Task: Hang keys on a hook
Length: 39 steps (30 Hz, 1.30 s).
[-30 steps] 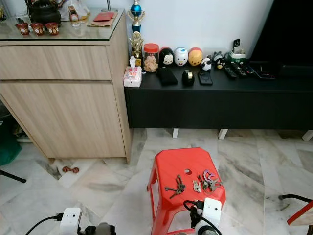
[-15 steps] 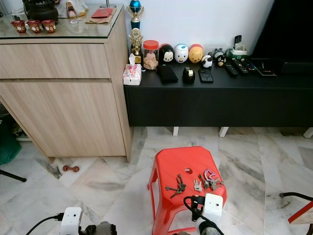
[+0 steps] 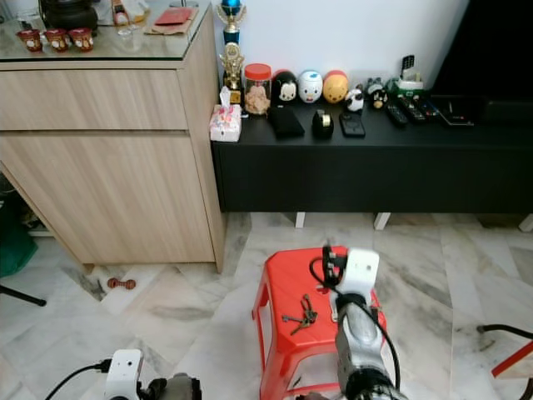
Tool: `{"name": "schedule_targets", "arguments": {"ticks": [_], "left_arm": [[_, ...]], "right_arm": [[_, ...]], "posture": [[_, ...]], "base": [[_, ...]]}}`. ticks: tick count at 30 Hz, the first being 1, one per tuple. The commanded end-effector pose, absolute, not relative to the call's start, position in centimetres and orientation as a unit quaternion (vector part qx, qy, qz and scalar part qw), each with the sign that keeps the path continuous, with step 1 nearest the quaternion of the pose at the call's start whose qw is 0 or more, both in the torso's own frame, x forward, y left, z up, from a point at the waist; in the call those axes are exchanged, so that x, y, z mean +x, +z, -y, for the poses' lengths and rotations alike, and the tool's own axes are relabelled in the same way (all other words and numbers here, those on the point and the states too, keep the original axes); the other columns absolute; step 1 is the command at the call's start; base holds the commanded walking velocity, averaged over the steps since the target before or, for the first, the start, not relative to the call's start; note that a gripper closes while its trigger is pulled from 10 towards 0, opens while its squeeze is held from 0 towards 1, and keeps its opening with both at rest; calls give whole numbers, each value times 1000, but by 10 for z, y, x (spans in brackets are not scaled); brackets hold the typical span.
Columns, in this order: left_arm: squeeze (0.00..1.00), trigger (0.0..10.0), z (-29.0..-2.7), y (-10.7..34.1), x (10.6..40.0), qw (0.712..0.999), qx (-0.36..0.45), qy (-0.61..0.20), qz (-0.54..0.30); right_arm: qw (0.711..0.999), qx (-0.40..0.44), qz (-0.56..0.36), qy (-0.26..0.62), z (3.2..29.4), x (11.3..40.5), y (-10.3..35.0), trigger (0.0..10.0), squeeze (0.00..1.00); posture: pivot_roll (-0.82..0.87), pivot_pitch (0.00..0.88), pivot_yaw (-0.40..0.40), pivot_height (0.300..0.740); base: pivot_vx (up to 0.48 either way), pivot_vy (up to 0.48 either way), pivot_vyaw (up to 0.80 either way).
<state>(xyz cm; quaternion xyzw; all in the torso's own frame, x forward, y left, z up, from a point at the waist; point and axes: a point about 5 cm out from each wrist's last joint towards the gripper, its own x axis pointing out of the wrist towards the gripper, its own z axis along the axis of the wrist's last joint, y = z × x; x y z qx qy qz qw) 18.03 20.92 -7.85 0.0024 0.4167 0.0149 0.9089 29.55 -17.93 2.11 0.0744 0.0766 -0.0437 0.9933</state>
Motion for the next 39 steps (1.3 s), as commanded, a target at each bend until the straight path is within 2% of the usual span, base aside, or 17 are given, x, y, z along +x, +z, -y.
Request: {"name": "schedule_targets", "arguments": {"ticks": [1,6,10,21,25,34,39], "left_arm": [[0,10000,-204,-88,163,893,-7,13,-450],[0,10000,-203,-88,163,893,-6,9,-450],[0,10000,-203,-88,164,893,-5,7,-450],[0,10000,-203,-88,164,892,-6,7,-451],[0,10000,-202,-89,163,892,-7,6,-452],[0,10000,-202,-89,163,892,-8,9,-452],[0,10000,-200,-89,164,892,-9,9,-452]], "right_arm": [[995,74,-54,-45,182,298,29,10000,0],[995,61,-72,-19,175,284,16,10000,0],[991,69,-107,-31,178,278,5,10000,0],[986,34,-165,6,169,289,3,10000,0],[982,25,-185,13,168,288,0,10000,0],[979,33,-197,26,164,288,-3,10000,0],[973,75,-220,13,163,288,-6,10000,0]], "posture": [[-6,6,-60,650],[-10,3,-59,650],[-17,0,-54,650],[-14,0,-58,650],[-8,0,-61,620],[-12,0,-62,611],[-8,3,-64,611]], "base": [[0,0,0],[0,0,0],[0,0,0],[0,0,0],[0,0,0],[0,0,0],[0,0,0]]}}
